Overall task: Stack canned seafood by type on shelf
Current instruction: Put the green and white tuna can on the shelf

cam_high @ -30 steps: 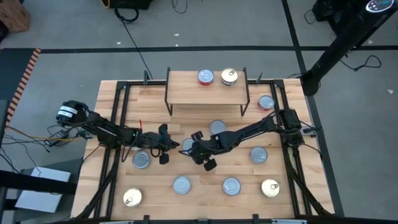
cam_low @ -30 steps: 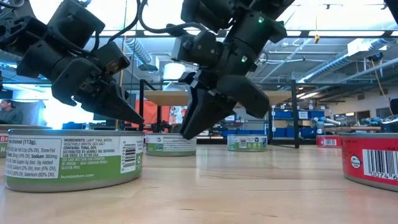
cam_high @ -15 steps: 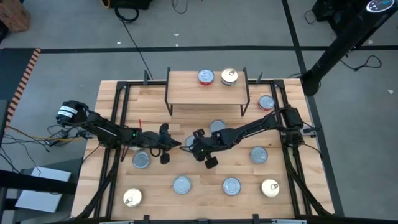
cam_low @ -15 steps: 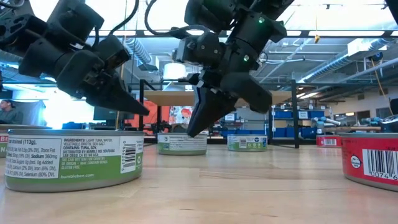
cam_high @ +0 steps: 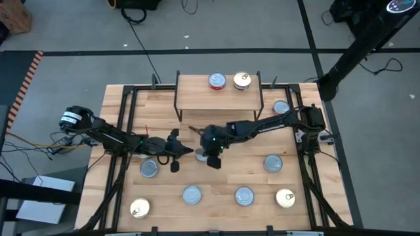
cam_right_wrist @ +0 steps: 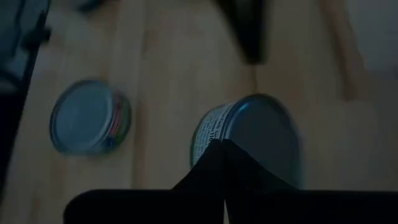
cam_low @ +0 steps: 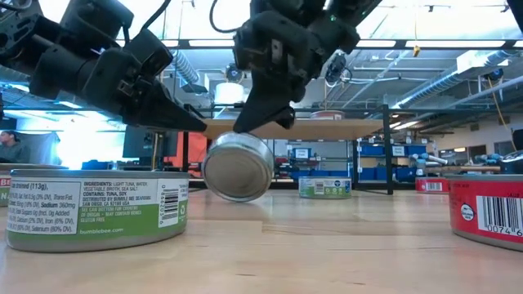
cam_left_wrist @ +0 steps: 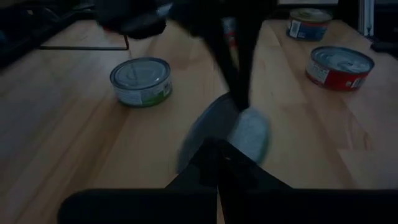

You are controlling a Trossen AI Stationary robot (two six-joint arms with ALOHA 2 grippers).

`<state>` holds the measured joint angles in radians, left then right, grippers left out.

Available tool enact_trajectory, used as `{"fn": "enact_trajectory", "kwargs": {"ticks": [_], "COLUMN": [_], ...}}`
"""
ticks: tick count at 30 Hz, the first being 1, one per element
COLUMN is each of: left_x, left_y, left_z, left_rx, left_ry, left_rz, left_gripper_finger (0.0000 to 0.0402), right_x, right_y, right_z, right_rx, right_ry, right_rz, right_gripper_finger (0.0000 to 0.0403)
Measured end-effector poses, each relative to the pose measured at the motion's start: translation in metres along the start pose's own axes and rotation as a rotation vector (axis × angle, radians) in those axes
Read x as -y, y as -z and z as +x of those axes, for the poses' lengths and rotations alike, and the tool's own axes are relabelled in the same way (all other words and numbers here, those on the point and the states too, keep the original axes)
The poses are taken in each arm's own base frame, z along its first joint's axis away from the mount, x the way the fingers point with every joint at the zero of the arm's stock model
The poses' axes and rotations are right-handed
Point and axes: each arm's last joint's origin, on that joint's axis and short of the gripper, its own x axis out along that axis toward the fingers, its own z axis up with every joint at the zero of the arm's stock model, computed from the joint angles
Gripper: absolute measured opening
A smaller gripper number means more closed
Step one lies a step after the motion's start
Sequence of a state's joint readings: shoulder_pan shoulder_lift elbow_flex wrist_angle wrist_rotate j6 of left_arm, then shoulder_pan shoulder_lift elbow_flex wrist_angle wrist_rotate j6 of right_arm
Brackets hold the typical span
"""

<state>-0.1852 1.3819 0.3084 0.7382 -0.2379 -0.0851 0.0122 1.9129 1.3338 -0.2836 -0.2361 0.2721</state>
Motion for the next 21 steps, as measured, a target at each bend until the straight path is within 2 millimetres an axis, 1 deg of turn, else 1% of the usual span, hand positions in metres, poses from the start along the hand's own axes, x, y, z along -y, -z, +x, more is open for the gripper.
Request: {"fn": "enact_trajectory", "kwargs": {"ticks": [3, 7, 14, 16, 18, 21], "left_x": [0.0, 0.0, 0.0, 0.0, 0.0, 0.0], "left_y": [-0.001, -0.001, -0.002, -0.002, -0.002, -0.002], "left_z": [0.0, 0.0, 0.0, 0.0, 0.0, 0.0], "left_rx": [0.013, 0.012, 0.015, 0.015, 0.015, 0.013], "left_ry": [0.001, 0.001, 0.005, 0.005, 0.005, 0.005], "left_rz": [-0.003, -0.007, -0.024, -0.027, -0.027, -0.027], "left_gripper_finger": [0.0001, 0.0001, 0.0001, 0.0001, 0.0001, 0.0001], "right_x": [0.011, 0.02, 0.02, 0.02, 0.019, 0.007], "right_y": [-0.003, -0.005, -0.011, -0.01, -0.009, -0.006], "right_z": [-0.003, -0.006, -0.008, -0.009, -0.008, -0.005], "right_rx": [-0.004, -0.014, -0.012, -0.022, -0.028, -0.02], "right_ry": [-0.034, -0.068, -0.219, -0.215, -0.212, -0.2], "right_rz": [0.118, 0.201, 0.3, 0.297, 0.248, 0.073], "right_gripper_finger": [0.0001, 0.0, 0.0, 0.0, 0.0004, 0.0024]}}
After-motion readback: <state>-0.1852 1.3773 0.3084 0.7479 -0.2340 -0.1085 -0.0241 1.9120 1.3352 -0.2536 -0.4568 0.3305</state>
